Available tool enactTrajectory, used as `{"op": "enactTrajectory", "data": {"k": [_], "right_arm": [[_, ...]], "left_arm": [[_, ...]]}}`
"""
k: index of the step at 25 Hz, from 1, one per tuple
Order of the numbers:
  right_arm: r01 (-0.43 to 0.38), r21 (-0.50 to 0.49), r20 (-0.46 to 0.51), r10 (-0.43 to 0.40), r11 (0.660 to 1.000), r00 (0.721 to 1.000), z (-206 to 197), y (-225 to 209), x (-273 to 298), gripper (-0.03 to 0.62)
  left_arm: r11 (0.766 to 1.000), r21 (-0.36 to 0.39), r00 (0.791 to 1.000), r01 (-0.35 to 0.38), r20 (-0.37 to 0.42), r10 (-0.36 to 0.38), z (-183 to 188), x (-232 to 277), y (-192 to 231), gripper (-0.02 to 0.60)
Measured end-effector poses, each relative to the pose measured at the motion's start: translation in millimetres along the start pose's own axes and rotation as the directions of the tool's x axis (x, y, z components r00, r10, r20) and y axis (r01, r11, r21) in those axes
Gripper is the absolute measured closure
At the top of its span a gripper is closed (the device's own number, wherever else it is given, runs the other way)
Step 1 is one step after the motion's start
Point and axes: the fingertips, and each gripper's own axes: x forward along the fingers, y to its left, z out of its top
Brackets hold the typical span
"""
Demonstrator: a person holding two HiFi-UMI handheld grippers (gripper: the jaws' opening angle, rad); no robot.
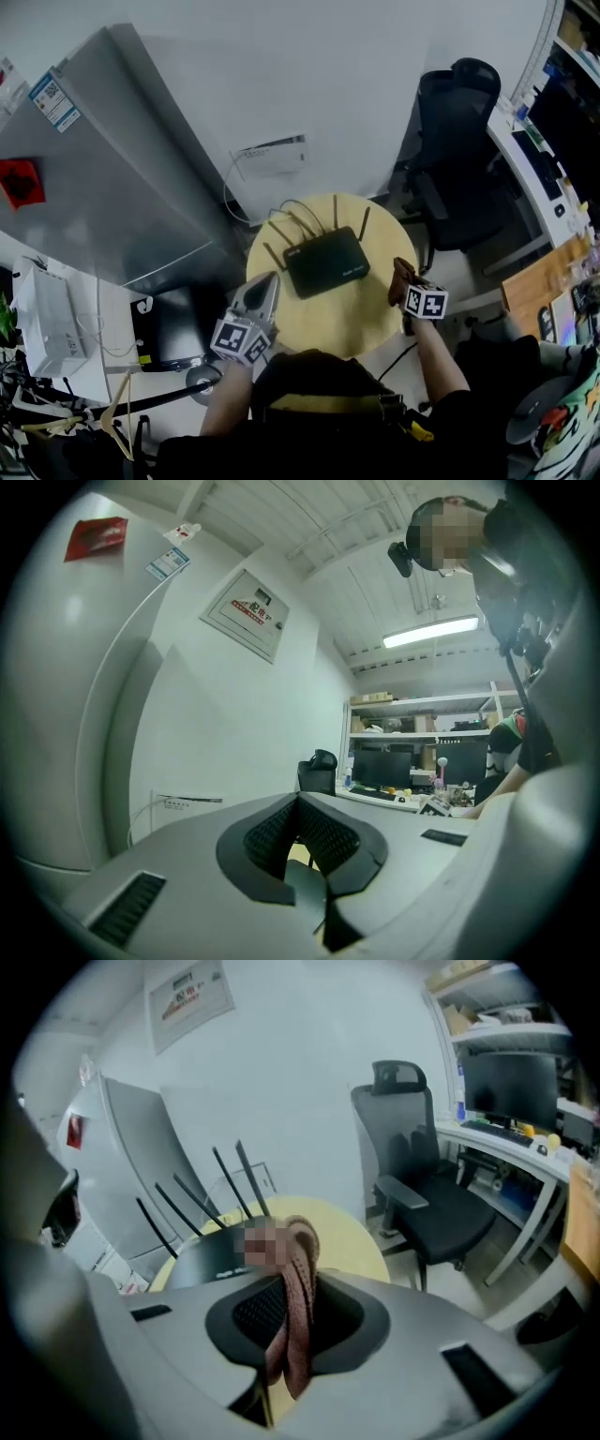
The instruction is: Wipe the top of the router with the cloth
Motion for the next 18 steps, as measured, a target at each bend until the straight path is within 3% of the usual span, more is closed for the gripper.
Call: {"op": "enactTrajectory", "data": {"k": [4, 7, 12, 18], "right_arm": [[-0.108, -0.143, 0.185, 0.134, 0.984, 0.974, 22, 34, -44, 0.535], [-0.171, -0.19, 0.252, 0.216, 0.967, 0.943, 28, 61, -63, 0.534], [-0.241, -0.145, 0.359, 0.278, 0.96, 0.891, 9, 100, -99, 0.534], [-0.224, -0.235, 0.493, 0.314, 0.946, 0.811, 5, 153, -164, 0.534]], "left_arm": [[0.995, -0.037, 0.996, -0.088, 0.021, 0.089, -7, -28, -16, 0.588], [0.989, -0.063, 0.99, -0.133, 0.027, 0.135, -15, -51, -21, 0.588], [0.988, -0.072, 0.99, -0.138, 0.03, 0.14, -20, -89, -26, 0.588], [0.989, -0.108, 0.981, -0.105, 0.149, 0.12, 4, -145, -28, 0.587]]}}
